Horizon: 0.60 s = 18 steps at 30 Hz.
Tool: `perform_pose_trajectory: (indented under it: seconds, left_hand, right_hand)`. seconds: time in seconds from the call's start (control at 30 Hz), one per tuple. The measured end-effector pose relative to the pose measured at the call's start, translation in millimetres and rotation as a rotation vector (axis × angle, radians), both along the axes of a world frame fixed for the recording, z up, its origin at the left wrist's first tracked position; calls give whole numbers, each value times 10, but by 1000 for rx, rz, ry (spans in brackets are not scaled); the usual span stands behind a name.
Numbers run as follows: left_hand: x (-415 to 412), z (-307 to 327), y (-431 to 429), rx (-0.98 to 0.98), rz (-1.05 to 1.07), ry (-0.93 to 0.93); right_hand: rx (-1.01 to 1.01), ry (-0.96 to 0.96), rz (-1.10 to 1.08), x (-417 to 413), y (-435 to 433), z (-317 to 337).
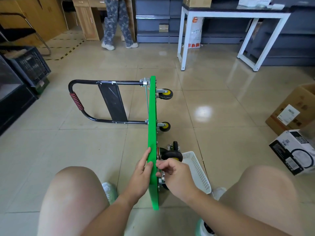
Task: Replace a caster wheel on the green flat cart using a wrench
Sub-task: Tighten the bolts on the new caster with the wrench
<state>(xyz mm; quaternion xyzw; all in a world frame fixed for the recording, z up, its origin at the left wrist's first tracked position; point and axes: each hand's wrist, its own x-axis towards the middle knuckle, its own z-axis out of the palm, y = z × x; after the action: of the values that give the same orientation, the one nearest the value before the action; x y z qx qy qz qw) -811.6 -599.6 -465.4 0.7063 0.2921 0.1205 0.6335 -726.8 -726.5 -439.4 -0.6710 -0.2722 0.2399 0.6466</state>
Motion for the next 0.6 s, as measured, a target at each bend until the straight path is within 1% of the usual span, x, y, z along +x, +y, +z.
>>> perform_pose_trajectory:
  seconds: [0.13, 0.23, 0.33, 0.47, 0.6]
  left_hand:
    - [5, 17, -10, 4, -7, -2]
    - [4, -3, -9, 19, -13, 8]
    - [7, -37, 17, 28, -3, 7]
    - [7, -31, 18, 20, -21, 19]
    - [4, -22, 28, 30, -26, 30]
  right_hand:
    - [-100, -104, -19, 56, 55, 31]
    - [-166, -87, -48, 164, 153, 182]
    - [-233, -132, -56, 343, 297, 291]
    - [-317, -127, -108, 636, 531, 391]
    - [-358, -81, -32, 803, 643, 396]
